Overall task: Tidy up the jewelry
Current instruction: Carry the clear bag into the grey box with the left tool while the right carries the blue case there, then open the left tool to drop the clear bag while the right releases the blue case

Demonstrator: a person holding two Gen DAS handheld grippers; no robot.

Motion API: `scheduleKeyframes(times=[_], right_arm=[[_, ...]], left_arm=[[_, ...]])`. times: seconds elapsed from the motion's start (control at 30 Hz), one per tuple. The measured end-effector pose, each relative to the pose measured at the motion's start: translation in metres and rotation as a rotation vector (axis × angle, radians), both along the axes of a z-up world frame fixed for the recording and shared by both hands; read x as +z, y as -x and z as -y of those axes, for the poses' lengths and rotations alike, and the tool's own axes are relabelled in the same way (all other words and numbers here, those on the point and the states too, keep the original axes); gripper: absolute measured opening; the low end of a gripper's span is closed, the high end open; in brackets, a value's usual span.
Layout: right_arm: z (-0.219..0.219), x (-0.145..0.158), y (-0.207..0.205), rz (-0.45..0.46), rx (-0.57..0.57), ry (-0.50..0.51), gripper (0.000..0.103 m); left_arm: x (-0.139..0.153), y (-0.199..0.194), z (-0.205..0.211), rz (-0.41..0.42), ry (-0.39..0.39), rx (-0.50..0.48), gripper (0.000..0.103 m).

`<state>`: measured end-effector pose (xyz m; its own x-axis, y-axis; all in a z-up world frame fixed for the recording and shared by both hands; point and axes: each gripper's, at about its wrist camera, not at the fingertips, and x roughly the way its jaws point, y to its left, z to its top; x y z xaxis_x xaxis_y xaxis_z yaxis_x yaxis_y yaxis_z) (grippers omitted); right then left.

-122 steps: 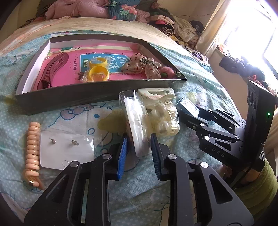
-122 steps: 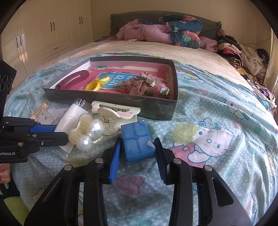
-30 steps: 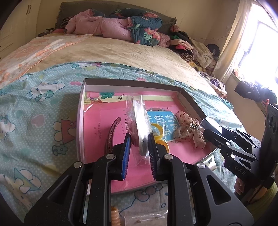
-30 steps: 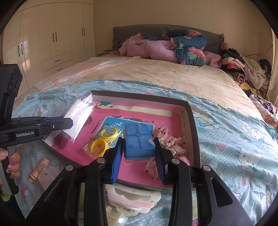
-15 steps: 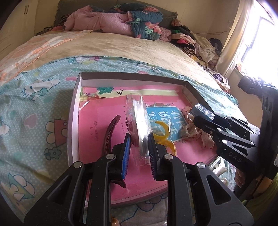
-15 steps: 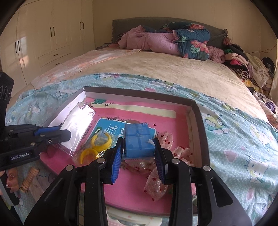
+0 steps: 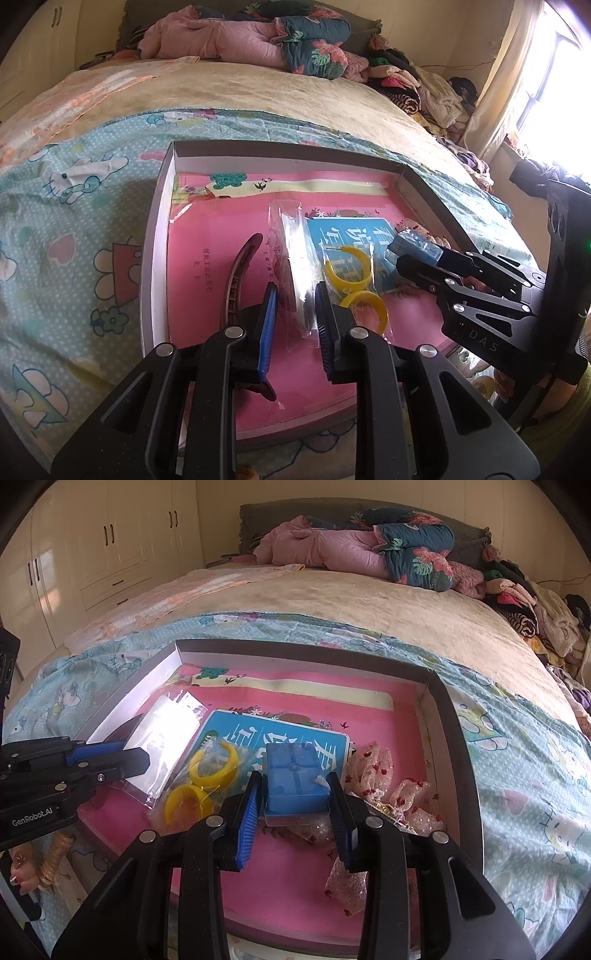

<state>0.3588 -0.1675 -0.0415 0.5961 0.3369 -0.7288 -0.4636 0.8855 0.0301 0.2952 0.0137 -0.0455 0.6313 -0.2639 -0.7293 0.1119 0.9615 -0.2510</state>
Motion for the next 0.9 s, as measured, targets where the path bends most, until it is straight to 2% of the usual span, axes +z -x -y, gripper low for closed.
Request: scheduleKeyframes(times=[0.1,0.27,0.53,0.9], right_arm=[[0.001,0.0,0.003,-0.003,-0.002,-0.004,0.034],[0.009,0.004,0.014,0.001,-0.017,-0.036,0.047],[0.028,0.014,0.038,0.03,-0.053,-0.075,0.06],[0.051,0.031,0.065,0.086,-0.096,-0.1,0.073]], left_arm=[[0.0,0.0,0.0,0.001,-0.003,-0.002,0.014],[-0.002,0.003,0.001,0.002,-0.004,-0.002,0.014],[-0.001,0.012,0.005,0.002,-0.017,-0.006,0.015],[0.022,0.036,0.011,0.076,-0.057,-0.004,0.038]])
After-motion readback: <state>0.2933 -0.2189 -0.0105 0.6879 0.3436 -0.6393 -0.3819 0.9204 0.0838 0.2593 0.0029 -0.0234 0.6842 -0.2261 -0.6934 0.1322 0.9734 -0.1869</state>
